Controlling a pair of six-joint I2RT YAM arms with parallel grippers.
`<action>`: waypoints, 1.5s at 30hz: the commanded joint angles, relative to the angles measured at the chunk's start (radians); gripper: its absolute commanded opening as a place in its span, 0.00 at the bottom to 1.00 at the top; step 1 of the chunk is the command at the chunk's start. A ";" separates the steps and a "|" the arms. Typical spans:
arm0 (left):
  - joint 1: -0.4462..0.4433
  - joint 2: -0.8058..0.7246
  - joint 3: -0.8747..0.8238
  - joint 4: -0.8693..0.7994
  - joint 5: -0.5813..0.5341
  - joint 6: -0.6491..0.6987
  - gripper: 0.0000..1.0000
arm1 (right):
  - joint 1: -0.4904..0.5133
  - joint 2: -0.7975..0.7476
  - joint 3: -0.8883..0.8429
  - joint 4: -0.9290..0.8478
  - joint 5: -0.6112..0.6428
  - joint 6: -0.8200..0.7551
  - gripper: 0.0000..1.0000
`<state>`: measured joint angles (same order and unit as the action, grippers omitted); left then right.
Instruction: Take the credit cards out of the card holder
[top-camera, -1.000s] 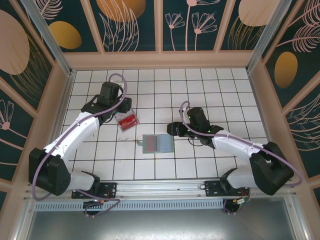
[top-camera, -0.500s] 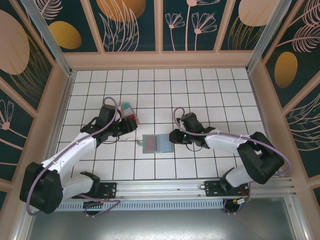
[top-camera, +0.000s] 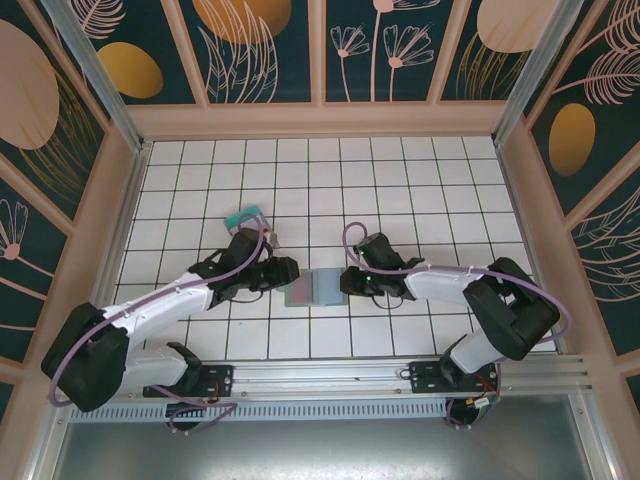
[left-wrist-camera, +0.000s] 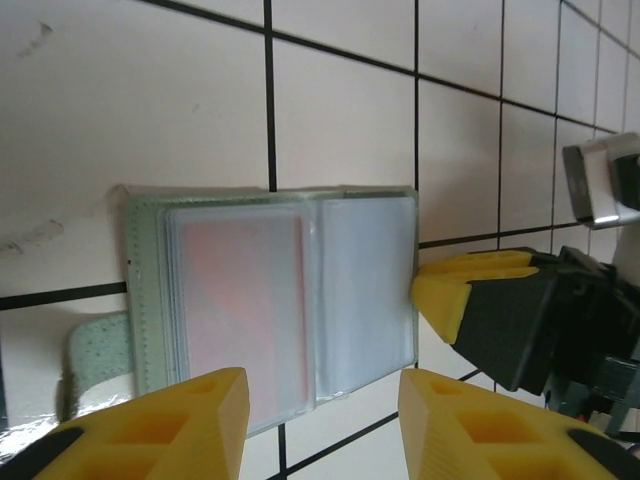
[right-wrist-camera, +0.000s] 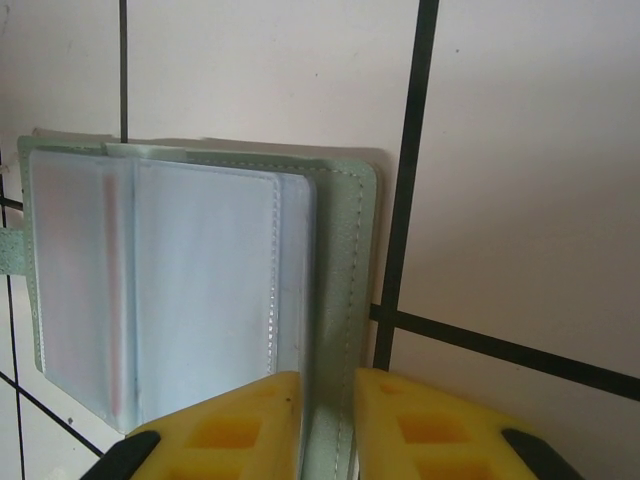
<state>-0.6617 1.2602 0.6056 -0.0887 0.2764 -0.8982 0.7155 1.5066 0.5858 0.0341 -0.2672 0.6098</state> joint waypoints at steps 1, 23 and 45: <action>-0.017 0.049 0.006 0.024 -0.022 -0.020 0.44 | 0.012 0.016 -0.022 0.018 0.009 0.015 0.21; -0.041 0.218 -0.001 0.080 0.028 -0.005 0.44 | 0.016 0.030 -0.029 0.039 0.010 0.030 0.21; -0.052 0.235 0.042 0.149 0.126 0.000 0.59 | 0.018 0.044 -0.023 0.040 0.003 0.030 0.21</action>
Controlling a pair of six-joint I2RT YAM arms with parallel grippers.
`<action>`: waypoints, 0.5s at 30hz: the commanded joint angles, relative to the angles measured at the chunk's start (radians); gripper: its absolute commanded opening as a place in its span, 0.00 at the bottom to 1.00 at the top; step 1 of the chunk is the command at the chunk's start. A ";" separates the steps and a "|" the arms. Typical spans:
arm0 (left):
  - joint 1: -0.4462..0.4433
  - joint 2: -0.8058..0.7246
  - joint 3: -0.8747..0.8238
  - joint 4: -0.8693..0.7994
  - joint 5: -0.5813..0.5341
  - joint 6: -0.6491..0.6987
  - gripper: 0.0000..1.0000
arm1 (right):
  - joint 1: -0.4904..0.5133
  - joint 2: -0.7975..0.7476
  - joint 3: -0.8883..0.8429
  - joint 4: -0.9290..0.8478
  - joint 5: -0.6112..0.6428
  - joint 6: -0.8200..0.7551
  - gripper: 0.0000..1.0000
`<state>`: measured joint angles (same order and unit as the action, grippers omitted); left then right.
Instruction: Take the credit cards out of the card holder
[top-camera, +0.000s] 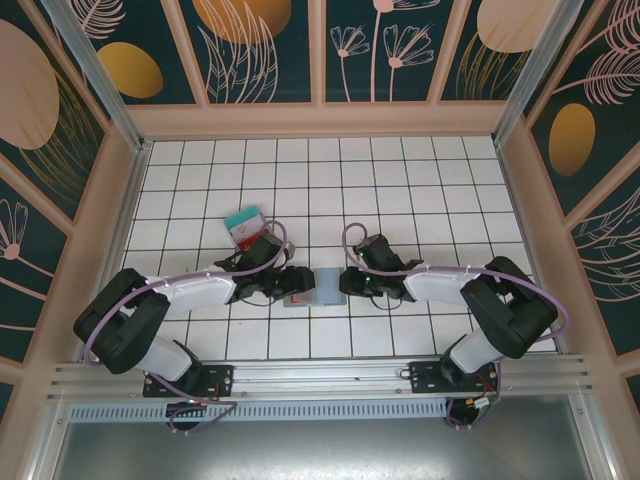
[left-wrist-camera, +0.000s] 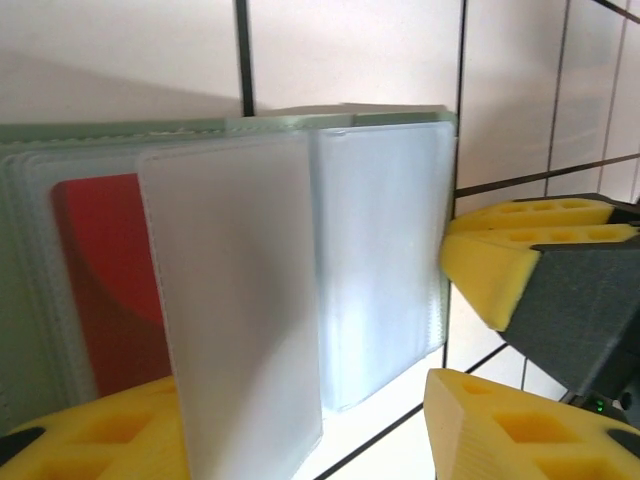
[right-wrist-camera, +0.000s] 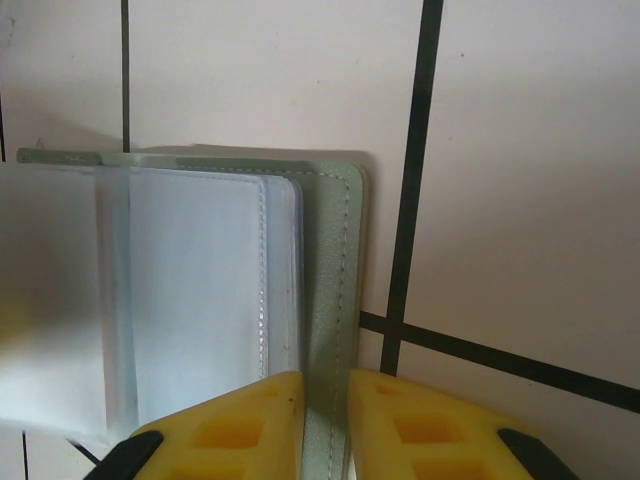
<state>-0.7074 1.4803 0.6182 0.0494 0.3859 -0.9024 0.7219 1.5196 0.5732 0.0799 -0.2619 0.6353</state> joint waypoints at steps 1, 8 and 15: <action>-0.005 0.014 0.032 0.007 0.018 0.009 0.62 | 0.011 0.031 -0.009 -0.006 -0.002 0.004 0.21; -0.015 0.038 0.071 0.082 0.108 -0.004 0.50 | 0.009 0.031 -0.006 -0.008 0.003 0.008 0.21; -0.036 0.055 0.106 0.104 0.143 -0.003 0.43 | -0.002 0.016 -0.004 -0.010 0.003 0.015 0.21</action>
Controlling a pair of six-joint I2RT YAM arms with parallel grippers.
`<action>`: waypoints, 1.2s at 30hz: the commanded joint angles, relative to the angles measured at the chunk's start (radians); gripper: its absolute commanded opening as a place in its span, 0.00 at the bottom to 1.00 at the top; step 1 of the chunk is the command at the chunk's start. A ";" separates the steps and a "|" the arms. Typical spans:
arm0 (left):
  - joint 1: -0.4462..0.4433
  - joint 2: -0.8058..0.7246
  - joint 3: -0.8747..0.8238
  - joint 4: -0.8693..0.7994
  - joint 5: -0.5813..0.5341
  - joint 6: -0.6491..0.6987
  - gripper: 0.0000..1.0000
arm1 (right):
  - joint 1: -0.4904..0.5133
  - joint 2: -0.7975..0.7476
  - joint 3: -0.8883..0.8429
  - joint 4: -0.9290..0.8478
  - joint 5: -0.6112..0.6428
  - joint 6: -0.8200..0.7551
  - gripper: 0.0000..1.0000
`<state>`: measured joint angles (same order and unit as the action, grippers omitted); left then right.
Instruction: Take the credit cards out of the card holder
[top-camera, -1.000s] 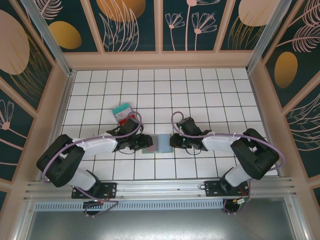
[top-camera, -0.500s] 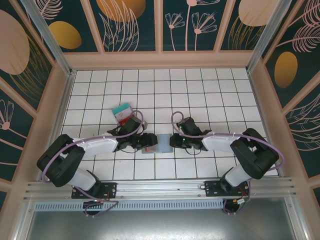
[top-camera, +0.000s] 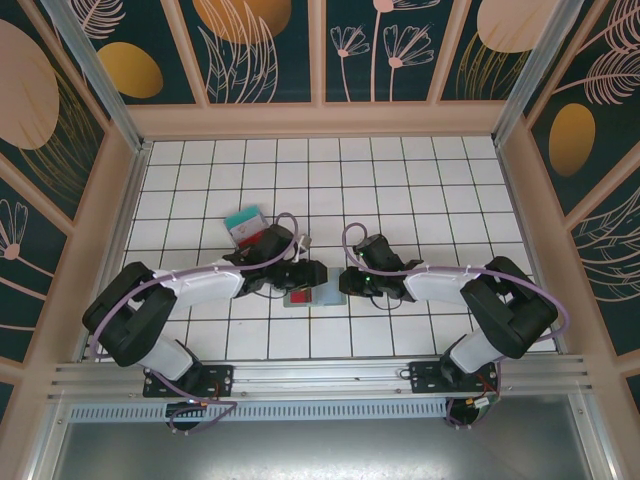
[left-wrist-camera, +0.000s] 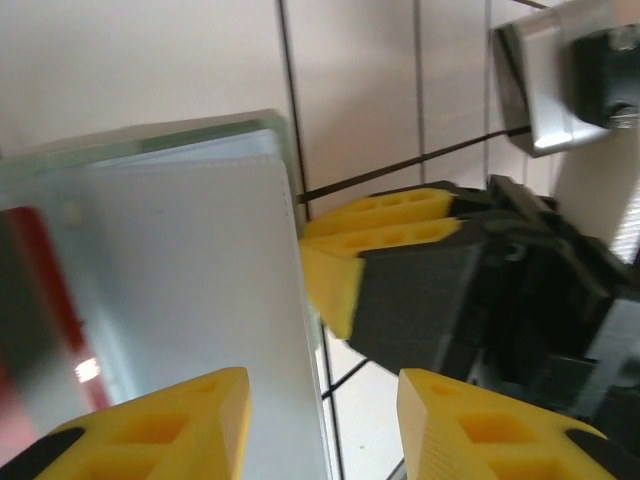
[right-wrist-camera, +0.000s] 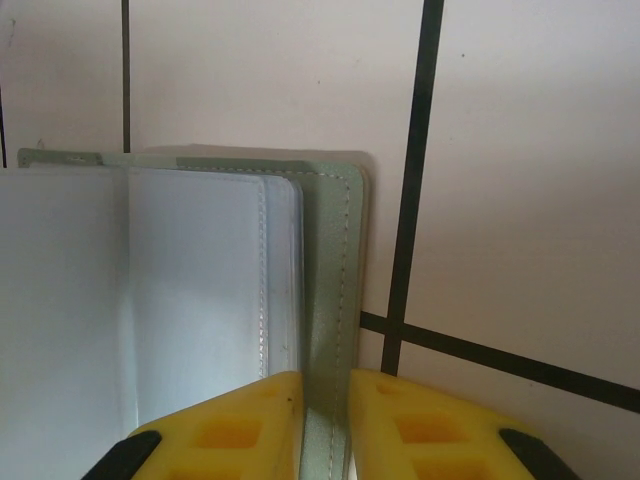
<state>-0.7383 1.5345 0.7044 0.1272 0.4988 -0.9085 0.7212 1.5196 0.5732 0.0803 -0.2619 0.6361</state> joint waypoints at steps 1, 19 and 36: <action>-0.005 -0.006 0.022 0.008 0.012 0.011 0.42 | -0.004 0.012 -0.004 -0.014 0.003 0.014 0.22; 0.123 -0.093 -0.055 -0.275 -0.224 0.143 0.13 | -0.022 -0.073 0.067 0.004 -0.110 0.057 0.22; 0.123 -0.033 -0.111 -0.222 -0.200 0.126 0.10 | 0.089 0.143 0.204 0.045 -0.209 0.080 0.18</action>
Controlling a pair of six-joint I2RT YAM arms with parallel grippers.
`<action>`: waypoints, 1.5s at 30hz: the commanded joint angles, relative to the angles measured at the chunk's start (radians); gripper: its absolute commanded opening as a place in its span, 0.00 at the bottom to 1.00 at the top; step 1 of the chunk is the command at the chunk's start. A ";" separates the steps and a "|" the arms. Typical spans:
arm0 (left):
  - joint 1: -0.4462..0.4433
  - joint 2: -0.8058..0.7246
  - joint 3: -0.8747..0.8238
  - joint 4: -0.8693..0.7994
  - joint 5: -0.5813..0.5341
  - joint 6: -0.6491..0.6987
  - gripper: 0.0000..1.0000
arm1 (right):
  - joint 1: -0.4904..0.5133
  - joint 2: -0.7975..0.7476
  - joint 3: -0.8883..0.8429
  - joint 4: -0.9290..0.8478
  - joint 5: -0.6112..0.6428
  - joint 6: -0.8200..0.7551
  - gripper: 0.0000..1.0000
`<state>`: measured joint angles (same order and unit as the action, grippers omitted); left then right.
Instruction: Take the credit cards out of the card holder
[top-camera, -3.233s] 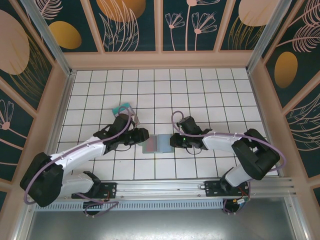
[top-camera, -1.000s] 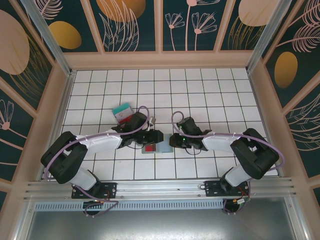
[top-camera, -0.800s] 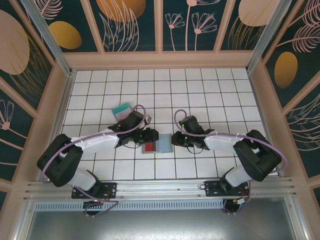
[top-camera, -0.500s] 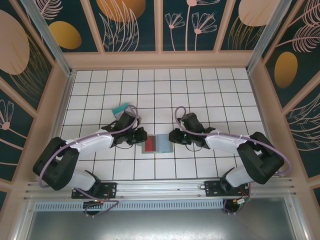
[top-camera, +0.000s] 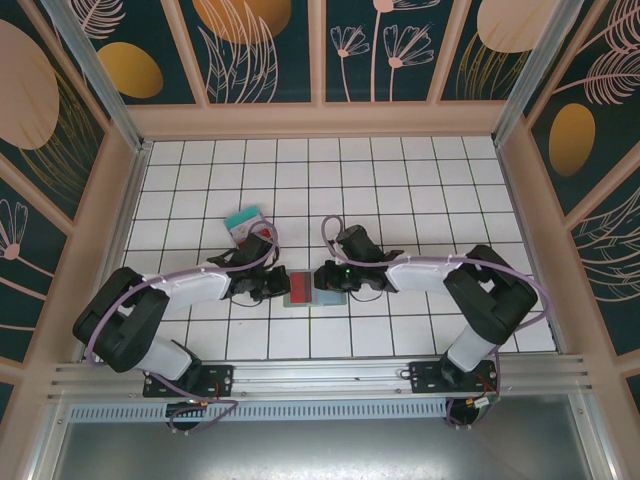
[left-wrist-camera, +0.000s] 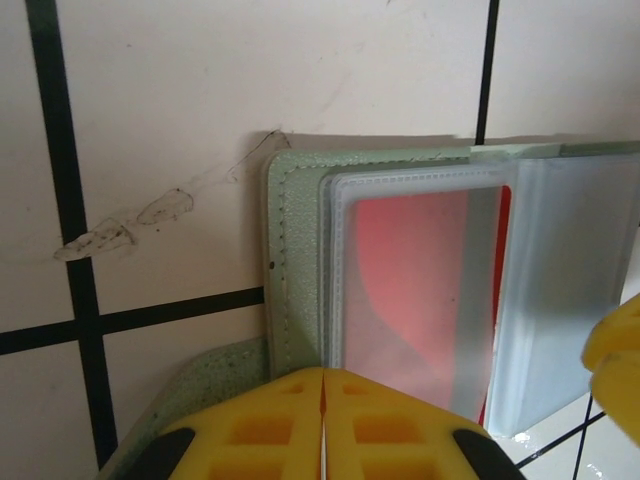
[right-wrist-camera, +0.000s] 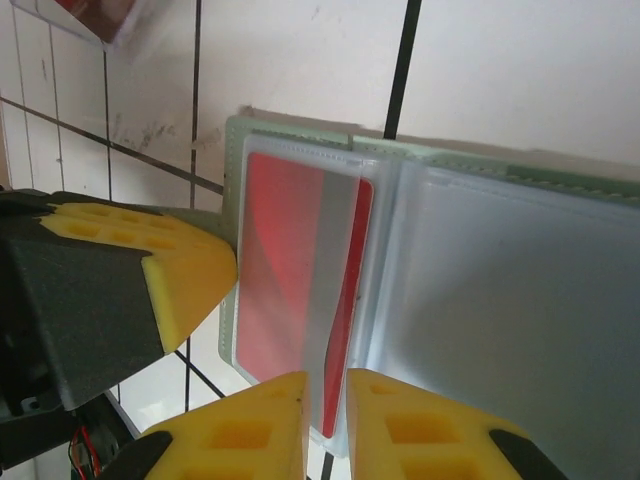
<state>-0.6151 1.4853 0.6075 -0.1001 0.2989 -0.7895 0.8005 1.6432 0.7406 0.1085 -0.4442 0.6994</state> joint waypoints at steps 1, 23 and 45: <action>-0.001 0.019 -0.016 0.007 0.001 0.004 0.10 | 0.009 0.029 0.042 0.011 -0.030 0.017 0.19; -0.004 0.042 -0.025 0.026 0.025 -0.004 0.10 | 0.009 0.116 0.057 0.019 -0.076 0.025 0.17; -0.008 0.050 -0.018 -0.032 -0.038 -0.007 0.00 | -0.031 0.047 -0.028 0.020 -0.063 0.034 0.00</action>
<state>-0.6155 1.5036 0.6022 -0.0639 0.3092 -0.7971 0.7853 1.7260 0.7475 0.1341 -0.5148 0.7212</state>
